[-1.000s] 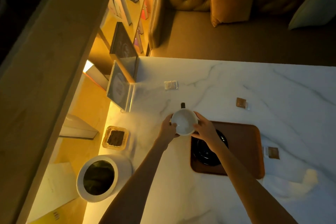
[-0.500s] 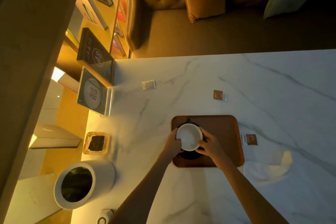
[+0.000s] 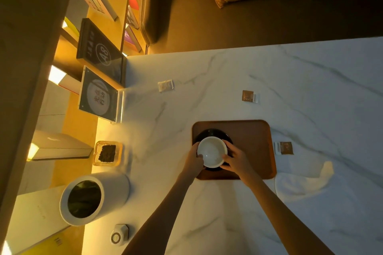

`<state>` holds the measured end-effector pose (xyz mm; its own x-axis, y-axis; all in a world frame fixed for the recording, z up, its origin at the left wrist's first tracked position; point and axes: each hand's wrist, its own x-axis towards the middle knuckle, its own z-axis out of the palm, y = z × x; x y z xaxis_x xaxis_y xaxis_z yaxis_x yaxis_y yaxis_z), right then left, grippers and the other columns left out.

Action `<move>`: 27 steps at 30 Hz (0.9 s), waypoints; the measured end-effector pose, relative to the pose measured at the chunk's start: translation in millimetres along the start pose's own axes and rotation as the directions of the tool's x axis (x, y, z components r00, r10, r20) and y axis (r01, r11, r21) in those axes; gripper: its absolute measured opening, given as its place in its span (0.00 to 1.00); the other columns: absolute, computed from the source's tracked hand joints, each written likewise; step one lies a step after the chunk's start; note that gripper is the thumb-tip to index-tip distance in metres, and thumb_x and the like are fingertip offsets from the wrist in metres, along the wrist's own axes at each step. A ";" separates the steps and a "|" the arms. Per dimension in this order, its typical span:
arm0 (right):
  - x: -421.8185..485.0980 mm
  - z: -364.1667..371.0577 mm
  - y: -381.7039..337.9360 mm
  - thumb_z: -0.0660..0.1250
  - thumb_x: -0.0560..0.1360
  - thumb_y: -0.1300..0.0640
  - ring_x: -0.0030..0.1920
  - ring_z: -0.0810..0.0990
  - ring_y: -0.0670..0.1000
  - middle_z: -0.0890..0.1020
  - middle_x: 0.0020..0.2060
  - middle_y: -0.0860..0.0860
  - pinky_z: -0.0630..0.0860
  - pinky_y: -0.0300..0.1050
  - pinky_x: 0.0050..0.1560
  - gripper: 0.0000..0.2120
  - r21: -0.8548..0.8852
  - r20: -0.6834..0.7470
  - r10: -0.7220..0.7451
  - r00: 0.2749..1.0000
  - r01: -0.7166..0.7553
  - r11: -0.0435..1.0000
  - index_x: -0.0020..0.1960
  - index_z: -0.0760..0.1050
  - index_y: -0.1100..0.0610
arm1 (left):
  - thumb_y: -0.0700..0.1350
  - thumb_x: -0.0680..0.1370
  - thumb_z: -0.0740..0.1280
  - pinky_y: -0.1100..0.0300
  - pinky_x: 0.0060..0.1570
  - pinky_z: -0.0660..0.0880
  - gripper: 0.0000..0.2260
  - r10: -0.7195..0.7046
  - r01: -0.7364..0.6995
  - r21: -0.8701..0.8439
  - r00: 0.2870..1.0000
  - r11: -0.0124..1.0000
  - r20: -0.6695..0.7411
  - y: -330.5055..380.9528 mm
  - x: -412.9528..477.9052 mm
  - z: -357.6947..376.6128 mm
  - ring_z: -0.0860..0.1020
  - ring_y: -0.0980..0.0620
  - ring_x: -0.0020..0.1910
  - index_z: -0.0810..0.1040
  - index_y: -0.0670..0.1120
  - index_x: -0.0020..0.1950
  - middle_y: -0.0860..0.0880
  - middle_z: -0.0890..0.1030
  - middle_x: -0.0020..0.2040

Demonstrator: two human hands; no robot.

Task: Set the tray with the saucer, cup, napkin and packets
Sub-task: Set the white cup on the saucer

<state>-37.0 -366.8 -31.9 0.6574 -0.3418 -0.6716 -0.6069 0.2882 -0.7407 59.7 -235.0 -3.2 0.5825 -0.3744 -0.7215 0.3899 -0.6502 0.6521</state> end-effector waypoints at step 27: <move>2.6 1.4 15.7 0.55 0.82 0.53 0.63 0.71 0.52 0.72 0.61 0.51 0.78 0.51 0.59 0.18 0.062 -0.041 0.051 0.998 -0.048 0.997 0.72 0.64 0.52 | 0.42 0.82 0.56 0.44 0.64 0.74 0.19 -0.029 0.029 0.016 1.000 0.999 -0.010 0.3 0.7 5.8 0.70 0.47 0.62 0.63 0.51 0.73 0.47 0.70 0.66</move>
<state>-44.2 -361.9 -45.3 0.6071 -0.3628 -0.7070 -0.6090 0.3590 -0.7072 56.1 -239.3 -4.8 0.5782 -0.3488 -0.7375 0.3949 -0.6713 0.6272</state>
